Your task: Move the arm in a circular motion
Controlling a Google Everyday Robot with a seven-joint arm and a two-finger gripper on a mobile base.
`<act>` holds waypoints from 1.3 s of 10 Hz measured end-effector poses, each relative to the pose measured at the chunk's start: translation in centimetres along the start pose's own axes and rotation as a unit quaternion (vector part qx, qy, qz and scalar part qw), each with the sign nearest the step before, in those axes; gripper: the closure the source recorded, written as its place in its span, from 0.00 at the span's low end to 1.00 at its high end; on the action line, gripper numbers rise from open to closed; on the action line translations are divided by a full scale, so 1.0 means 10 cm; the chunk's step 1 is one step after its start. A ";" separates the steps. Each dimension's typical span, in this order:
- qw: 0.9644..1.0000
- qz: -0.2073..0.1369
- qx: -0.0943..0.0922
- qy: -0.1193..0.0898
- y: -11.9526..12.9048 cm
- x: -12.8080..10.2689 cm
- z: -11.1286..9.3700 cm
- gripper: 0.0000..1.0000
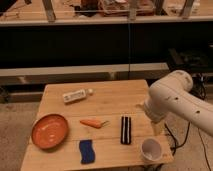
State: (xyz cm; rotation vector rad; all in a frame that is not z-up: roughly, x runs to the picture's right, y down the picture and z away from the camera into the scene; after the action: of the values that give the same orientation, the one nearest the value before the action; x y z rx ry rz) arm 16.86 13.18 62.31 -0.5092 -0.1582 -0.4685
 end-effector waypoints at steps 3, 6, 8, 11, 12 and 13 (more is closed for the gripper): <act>0.998 -0.062 0.015 -0.022 -0.29 -0.71 -0.08 0.20; 0.991 -0.119 0.053 -0.033 -0.76 -1.14 -0.09 0.20; 0.984 -0.155 0.075 -0.032 -1.22 -1.13 -0.03 0.20; 0.978 -0.181 0.101 -0.027 -1.86 -0.80 0.10 0.20; 0.977 -0.182 0.105 -0.021 -2.09 -0.62 0.18 0.20; 0.978 -0.178 0.104 -0.014 -2.29 -0.39 0.29 0.20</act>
State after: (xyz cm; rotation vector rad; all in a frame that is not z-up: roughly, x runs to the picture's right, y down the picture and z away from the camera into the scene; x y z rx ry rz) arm 2.57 -1.44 73.72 -0.2814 -0.3257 -0.7851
